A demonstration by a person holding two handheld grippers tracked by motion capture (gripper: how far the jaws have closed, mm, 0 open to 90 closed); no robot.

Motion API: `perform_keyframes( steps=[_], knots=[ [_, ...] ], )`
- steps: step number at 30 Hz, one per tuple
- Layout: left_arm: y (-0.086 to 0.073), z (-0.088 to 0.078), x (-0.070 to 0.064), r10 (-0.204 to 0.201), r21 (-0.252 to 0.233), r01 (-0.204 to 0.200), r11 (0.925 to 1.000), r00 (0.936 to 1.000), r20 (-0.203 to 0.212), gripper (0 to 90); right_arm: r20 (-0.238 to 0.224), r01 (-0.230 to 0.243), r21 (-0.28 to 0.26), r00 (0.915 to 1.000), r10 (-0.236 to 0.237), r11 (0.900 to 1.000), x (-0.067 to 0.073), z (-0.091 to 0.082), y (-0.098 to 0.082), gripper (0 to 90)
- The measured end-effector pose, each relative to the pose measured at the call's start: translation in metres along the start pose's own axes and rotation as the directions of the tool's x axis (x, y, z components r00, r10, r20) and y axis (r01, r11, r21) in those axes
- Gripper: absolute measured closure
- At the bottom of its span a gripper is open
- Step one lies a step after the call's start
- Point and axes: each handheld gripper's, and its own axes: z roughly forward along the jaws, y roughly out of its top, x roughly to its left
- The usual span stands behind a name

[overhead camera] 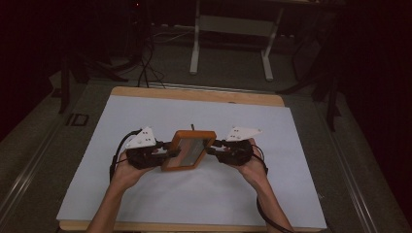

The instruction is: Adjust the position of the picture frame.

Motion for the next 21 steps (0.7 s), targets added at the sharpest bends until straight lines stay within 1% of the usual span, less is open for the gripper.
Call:
perform_keyframes(
  steps=[4, 8, 13, 15, 18, 21],
  knots=[
    [-0.002, 0.009, -0.004, -0.008, -0.014, 0.008, 0.9999, 0.9995, 0.031, 68.9, 0.033, 0.026, 0.034, 0.9991, -0.027, 0.999, 0.003, -0.011, -0.001, 64.7],
    [-0.004, 0.02, -0.007, -0.003, -0.013, 0.003, 0.9999, 0.9981, 0.062, 69.0, 0.056, 0.026, 0.055, 0.998, -0.03, 0.998, 0.004, -0.02, -0.006, 64.7],
    [-0.009, 0.036, -0.012, -0.001, -0.014, 0.003, 0.9999, 0.9952, 0.098, 69.1, 0.08, 0.028, 0.098, 0.9962, -0.036, 0.995, 0.004, -0.03, -0.015, 64.6],
    [-0.011, 0.041, -0.013, -0.013, -0.023, 0.016, 0.9996, 0.9929, 0.118, 69.1, 0.092, 0.03, 0.109, 0.9949, -0.04, 0.994, 0.004, -0.034, -0.018, 64.5],
    [-0.013, 0.046, -0.015, -0.021, -0.034, 0.027, 0.9991, 0.9876, 0.155, 69.1, 0.099, 0.023, 0.104, 0.9945, -0.033, 0.994, 0.006, -0.042, -0.022, 64.6],
    [-0.015, 0.051, -0.017, -0.007, -0.02, 0.01, 0.9998, 0.9833, 0.182, 69.2, 0.104, 0.014, 0.108, 0.9943, -0.025, 0.994, 0.009, -0.048, -0.026, 64.6]
  ],
)
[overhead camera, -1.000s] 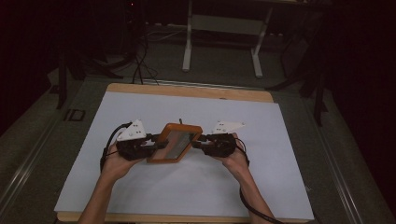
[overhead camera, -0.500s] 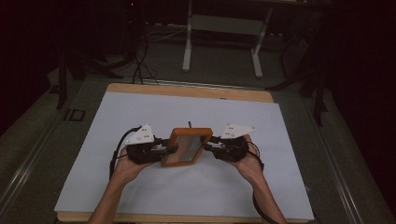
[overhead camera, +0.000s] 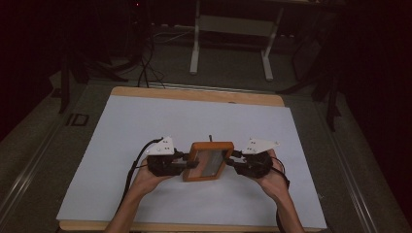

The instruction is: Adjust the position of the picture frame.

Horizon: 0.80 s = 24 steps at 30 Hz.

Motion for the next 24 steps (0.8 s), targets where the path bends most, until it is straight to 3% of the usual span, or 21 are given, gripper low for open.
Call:
perform_keyframes(
  steps=[6, 14, 17, 20, 24],
  knots=[
    [-0.005, 0.007, 0.007, 0.022, 0.03, -0.023, 0.9993, 0.9993, 0.031, 69.1, 0.019, -0.003, 0.028, 0.9998, 0.002, 1.0, 0.003, 0.0, -0.006, 64.9],
    [-0.007, 0.005, 0.013, 0.07, 0.066, -0.071, 0.9953, 0.9974, 0.017, 68.7, -0.077, -0.013, -0.023, 0.997, 0.012, 1.0, -0.001, 0.01, -0.009, 60.2],
    [-0.006, 0.006, 0.014, 0.067, 0.073, -0.067, 0.9951, 0.9977, -0.003, 68.4, -0.122, -0.036, -0.036, 0.992, 0.031, 0.999, -0.003, 0.022, -0.011, 55.2],
    [-0.009, 0.005, 0.014, 0.059, 0.076, -0.058, 0.9954, 0.9981, -0.019, 67.8, -0.143, -0.059, -0.053, 0.9884, 0.051, 0.997, -0.005, 0.027, -0.014, 56.4],
    [-0.016, 0.004, 0.016, 0.04, 0.084, -0.034, 0.9959, 0.9967, -0.071, 64.6, -0.135, -0.074, -0.043, 0.9885, 0.068, 0.996, -0.006, 0.031, -0.017, 62.2]
  ],
)
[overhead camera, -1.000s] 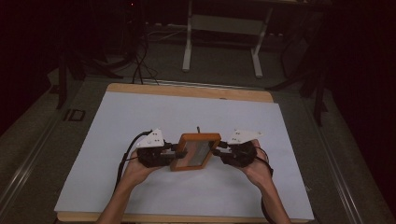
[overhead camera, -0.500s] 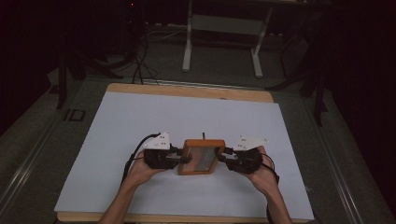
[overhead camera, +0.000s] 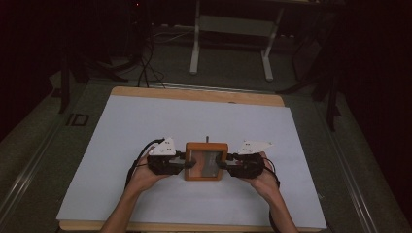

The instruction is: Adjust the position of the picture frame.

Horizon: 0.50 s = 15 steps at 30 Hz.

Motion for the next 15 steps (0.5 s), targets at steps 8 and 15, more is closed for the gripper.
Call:
perform_keyframes(
  steps=[8, 15],
  knots=[
    [-0.001, 0.006, 0.001, -0.056, -0.02, 0.055, 0.9983, 0.997, -0.054, 59.1, 0.017, -0.018, -0.014, 0.9997, 0.018, 1.0, -0.003, 0.003, -0.002, 63.6],
    [-0.001, 0.013, 0.001, -0.086, -0.02, 0.084, 0.9962, 0.988, -0.129, 52.5, 0.038, -0.04, -0.017, 0.9984, 0.041, 0.999, -0.009, 0.005, -0.003, 64.1]
  ],
)
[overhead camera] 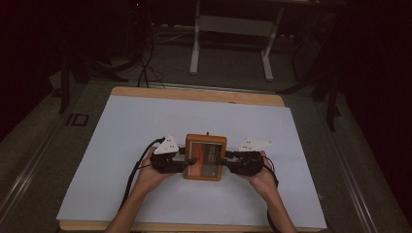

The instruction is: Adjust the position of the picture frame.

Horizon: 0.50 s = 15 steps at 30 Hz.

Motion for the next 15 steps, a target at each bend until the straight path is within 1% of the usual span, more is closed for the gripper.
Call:
perform_keyframes(
  steps=[4, 7, 10, 12, 15],
  knots=[
    [0.002, 0.004, 0.0, -0.029, 0.01, 0.03, 0.9995, 0.9991, -0.032, 49.6, -0.007, -0.035, -0.004, 0.9994, 0.035, 0.999, -0.006, 0.003, 0.0, 64.0],
    [0.004, 0.007, 0.002, -0.065, 0.008, 0.065, 0.9978, 0.9971, -0.04, 47.5, -0.012, -0.066, 0.001, 0.9978, 0.066, 0.998, -0.01, 0.005, 0.001, 63.8],
    [0.005, 0.011, 0.005, -0.1, 0.006, 0.101, 0.9949, 0.9937, -0.05, 45.8, -0.013, -0.096, 0.005, 0.9953, 0.096, 0.995, -0.015, 0.008, 0.002, 63.8],
    [0.006, 0.013, 0.007, -0.128, 0.001, 0.128, 0.9918, 0.99, -0.06, 44.8, -0.014, -0.122, 0.007, 0.9924, 0.122, 0.992, -0.018, 0.01, 0.002, 63.8],
    [0.005, 0.014, 0.008, -0.149, -0.01, 0.149, 0.9888, 0.986, -0.074, 43.8, -0.013, -0.154, 0.008, 0.988, 0.154, 0.988, -0.022, 0.012, 0.002, 63.9]
  ],
)
